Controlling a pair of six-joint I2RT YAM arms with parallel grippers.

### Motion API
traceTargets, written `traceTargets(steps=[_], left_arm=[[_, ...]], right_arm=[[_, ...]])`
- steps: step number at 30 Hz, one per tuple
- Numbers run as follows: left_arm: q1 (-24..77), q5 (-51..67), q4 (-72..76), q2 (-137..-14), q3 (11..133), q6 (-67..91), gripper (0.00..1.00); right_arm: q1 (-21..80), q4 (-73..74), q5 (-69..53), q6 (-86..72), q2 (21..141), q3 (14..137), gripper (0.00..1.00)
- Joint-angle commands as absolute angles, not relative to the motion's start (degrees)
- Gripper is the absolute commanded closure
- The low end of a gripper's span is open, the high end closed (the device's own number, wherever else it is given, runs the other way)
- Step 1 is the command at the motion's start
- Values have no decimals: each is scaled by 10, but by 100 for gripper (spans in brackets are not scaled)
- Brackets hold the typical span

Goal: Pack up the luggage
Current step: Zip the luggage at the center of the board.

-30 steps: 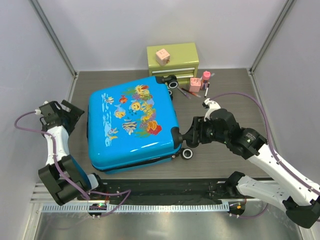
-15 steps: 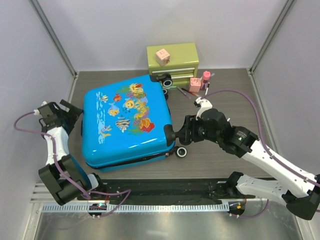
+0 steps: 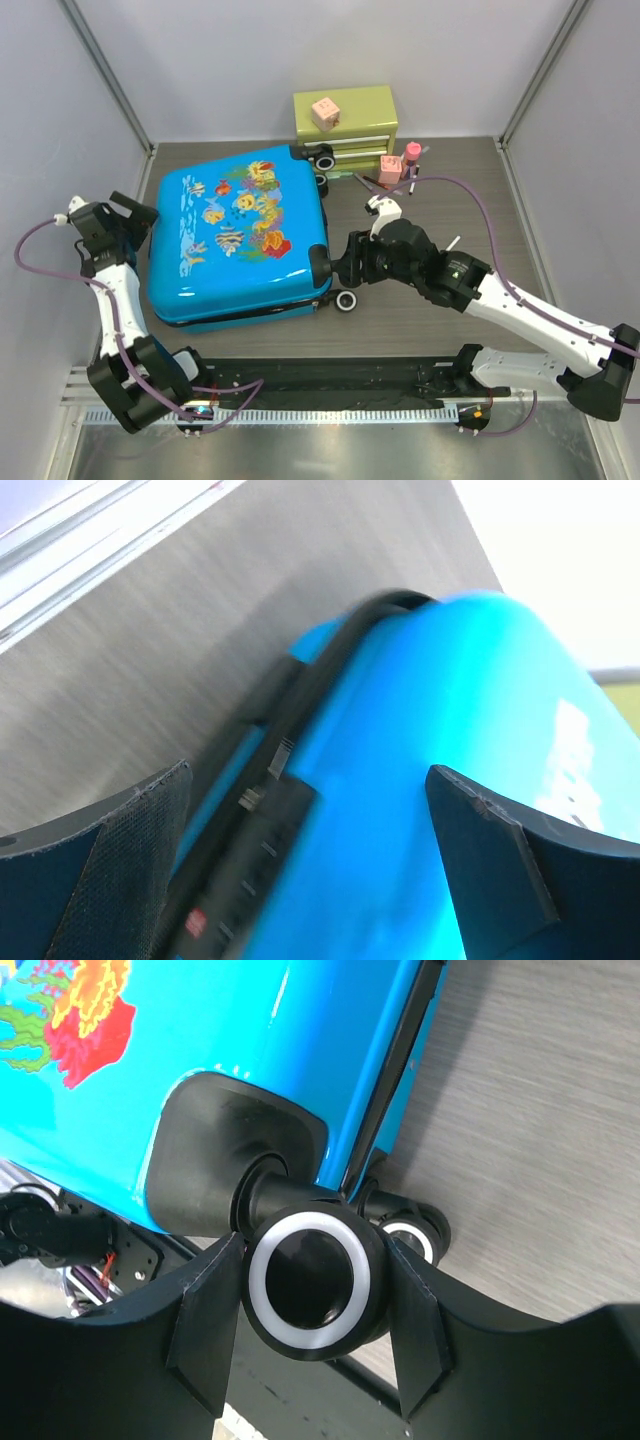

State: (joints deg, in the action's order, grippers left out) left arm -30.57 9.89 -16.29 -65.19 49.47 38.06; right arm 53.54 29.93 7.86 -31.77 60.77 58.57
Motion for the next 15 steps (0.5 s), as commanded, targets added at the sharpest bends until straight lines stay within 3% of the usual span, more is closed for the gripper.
traceTargets(steps=[1, 9, 15], left_arm=[[-270, 98, -199, -614, 498, 351, 0], [-240, 69, -192, -558, 497, 333, 0], [-128, -30, -238, -494, 543, 268, 0]], right_arm=[[545, 106, 111, -296, 597, 609, 96], [545, 100, 114, -270, 601, 647, 99], [545, 70, 108, -261, 647, 628, 99]])
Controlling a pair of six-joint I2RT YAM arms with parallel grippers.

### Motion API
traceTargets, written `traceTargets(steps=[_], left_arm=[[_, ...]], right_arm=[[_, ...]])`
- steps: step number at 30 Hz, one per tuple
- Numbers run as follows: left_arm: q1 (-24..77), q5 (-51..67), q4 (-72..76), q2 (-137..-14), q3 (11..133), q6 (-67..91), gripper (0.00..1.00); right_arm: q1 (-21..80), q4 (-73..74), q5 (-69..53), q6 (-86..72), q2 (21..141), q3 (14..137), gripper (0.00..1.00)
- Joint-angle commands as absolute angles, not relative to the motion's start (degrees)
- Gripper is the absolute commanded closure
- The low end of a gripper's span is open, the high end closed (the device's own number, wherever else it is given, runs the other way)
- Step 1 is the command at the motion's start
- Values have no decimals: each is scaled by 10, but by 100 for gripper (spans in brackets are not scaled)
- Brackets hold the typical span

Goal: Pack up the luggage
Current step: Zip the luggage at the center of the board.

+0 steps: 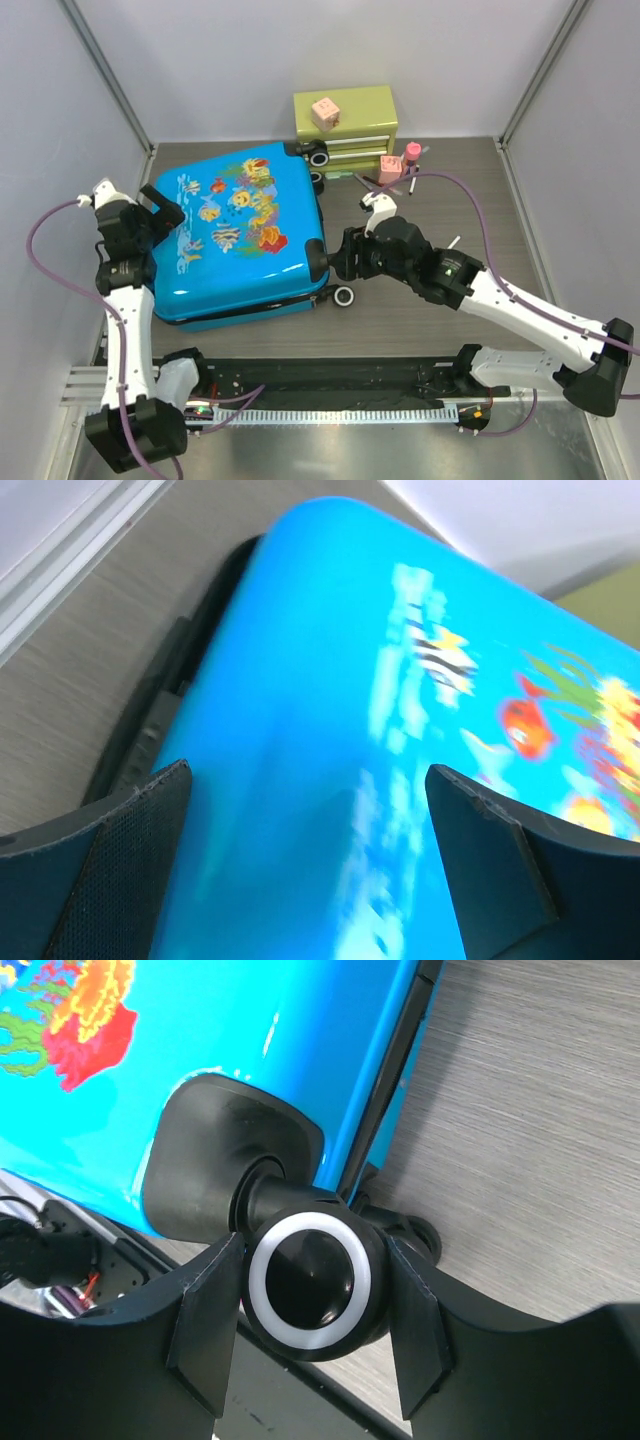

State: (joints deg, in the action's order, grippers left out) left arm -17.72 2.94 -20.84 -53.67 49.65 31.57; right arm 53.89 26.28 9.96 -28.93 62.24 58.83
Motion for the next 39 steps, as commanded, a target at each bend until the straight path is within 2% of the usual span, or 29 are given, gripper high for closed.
traceTargets(steps=[1, 3, 8, 11, 12, 14, 15, 18, 20, 23, 25, 27, 31, 34, 39], left_arm=[[-121, -33, -244, -483, 548, 265, 0], [-112, -12, -247, -456, 560, 270, 0], [-85, 148, -244, -442, 600, 260, 0], [-56, 199, -245, -445, 613, 233, 1], [-48, 213, -245, -447, 612, 226, 2], [-23, 249, -244, -449, 610, 208, 2], [-12, 256, -244, -451, 608, 203, 2], [45, 249, -243, -449, 599, 179, 4], [97, 230, -242, -449, 593, 159, 4], [190, 175, -242, -464, 595, 136, 5], [280, 100, -243, -482, 602, 106, 5], [348, 49, -242, -496, 606, 65, 5], [566, -155, -222, -533, 617, 3, 5], [654, -205, -218, -583, 639, -32, 4], [721, -234, -206, -663, 659, -47, 8]], right_arm=[[545, 61, 104, -264, 653, 624, 99], [545, 36, 98, -269, 669, 614, 99], [545, 11, 92, -275, 694, 620, 96], [546, 17, 95, -284, 687, 619, 84], [545, 18, 95, -287, 685, 615, 68], [545, 30, 106, -293, 666, 606, 52], [546, 38, 112, -296, 657, 603, 35], [545, 75, 155, -307, 615, 578, 17], [544, 102, 197, -315, 591, 563, 8], [529, 148, 236, -337, 560, 540, 1], [511, 189, 247, -351, 558, 533, 0], [464, 206, 215, -373, 562, 520, 0], [380, 221, 160, -396, 561, 473, 0], [341, 219, 135, -403, 550, 439, 0], [321, 220, 121, -410, 513, 397, 0]])
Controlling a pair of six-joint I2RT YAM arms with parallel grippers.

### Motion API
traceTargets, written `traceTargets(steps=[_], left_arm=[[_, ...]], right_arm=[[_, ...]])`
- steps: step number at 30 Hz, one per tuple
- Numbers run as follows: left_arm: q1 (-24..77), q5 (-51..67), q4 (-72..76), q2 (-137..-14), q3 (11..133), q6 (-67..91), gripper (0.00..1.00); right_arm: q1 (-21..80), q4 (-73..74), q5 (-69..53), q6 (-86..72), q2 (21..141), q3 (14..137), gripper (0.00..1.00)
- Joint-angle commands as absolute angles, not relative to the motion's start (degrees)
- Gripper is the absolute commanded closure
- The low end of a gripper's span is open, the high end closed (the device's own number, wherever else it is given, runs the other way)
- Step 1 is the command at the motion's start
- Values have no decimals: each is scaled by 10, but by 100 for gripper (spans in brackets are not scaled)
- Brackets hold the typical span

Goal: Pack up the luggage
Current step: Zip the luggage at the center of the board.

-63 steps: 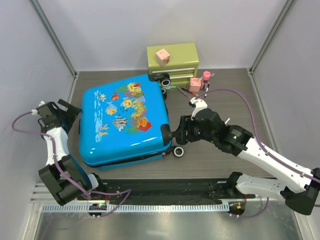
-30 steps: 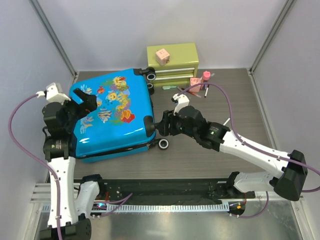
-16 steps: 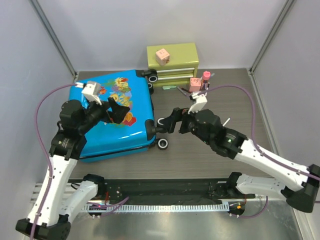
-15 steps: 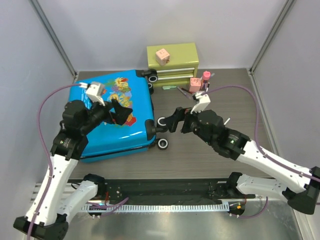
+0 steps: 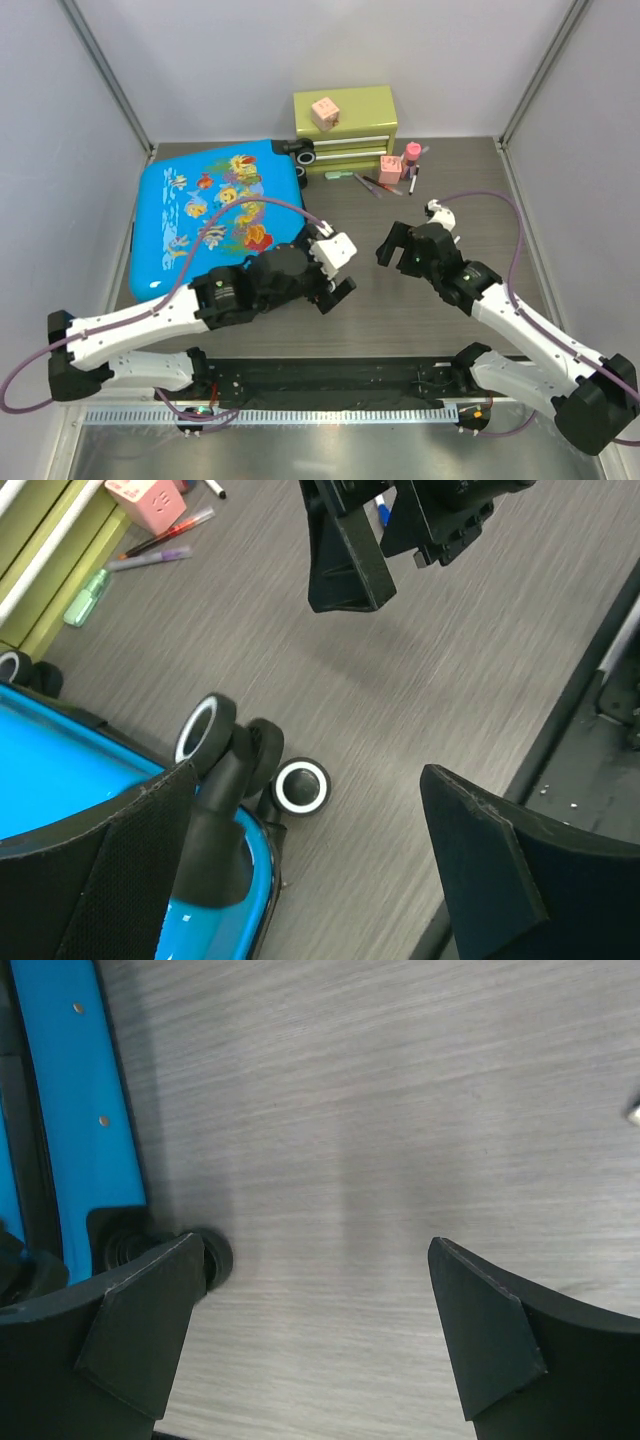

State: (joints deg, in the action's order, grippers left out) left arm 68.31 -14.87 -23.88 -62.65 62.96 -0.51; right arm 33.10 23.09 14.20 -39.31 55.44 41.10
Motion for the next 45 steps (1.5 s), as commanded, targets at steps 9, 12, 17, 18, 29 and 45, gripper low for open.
traceTargets(steps=[9, 12, 17, 18, 29, 45], left_arm=[[747, -209, -204, -711, 647, -8, 10], [747, -257, -213, -723, 648, -14, 2], [719, -270, -225, -748, 662, -27, 0], [710, -270, -230, -751, 671, -33, 0], [622, -136, -313, -794, 759, -98, 0], [586, 4, -486, -916, 851, -82, 0]], right_arm=[[294, 225, 95, -415, 464, 373, 0], [294, 229, 60, -413, 455, 367, 0], [294, 200, 11, -403, 419, 319, 1], [294, 198, 8, -402, 413, 306, 1], [294, 184, -50, -381, 397, 273, 1], [294, 207, -56, -372, 362, 252, 2]])
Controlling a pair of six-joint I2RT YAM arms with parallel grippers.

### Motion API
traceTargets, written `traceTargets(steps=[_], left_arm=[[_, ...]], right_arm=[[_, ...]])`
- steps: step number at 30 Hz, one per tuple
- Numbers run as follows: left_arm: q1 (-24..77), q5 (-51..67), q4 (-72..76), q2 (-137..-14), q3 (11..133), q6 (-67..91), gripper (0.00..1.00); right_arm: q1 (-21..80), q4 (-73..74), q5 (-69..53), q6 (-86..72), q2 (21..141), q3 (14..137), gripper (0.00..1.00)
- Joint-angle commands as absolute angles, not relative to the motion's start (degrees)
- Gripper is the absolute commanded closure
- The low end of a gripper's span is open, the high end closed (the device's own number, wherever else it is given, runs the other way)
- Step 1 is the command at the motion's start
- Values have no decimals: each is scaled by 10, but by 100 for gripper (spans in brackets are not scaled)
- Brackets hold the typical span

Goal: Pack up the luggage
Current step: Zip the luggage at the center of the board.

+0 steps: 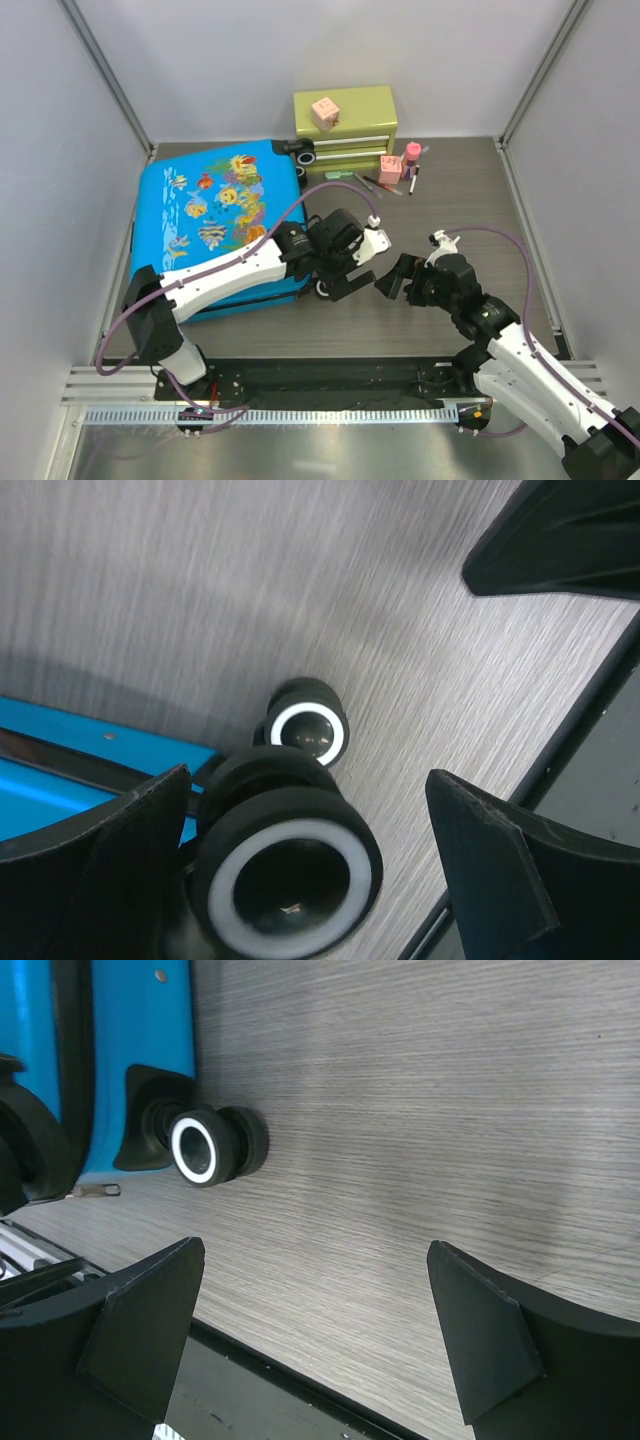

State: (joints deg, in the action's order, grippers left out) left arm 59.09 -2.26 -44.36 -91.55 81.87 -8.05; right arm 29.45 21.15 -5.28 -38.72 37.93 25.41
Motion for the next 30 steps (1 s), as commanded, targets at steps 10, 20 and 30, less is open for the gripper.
traceTargets(steps=[10, 20, 30], left_arm=[[578, -59, -527, -947, 873, -81, 6], [564, -38, -534, -946, 862, -84, 26], [530, -2, -500, -930, 856, -45, 100]], right_arm=[[295, 123, -128, -335, 336, 225, 5], [330, 55, -138, -316, 400, 236, 8], [453, 21, -66, -265, 395, 222, 13]])
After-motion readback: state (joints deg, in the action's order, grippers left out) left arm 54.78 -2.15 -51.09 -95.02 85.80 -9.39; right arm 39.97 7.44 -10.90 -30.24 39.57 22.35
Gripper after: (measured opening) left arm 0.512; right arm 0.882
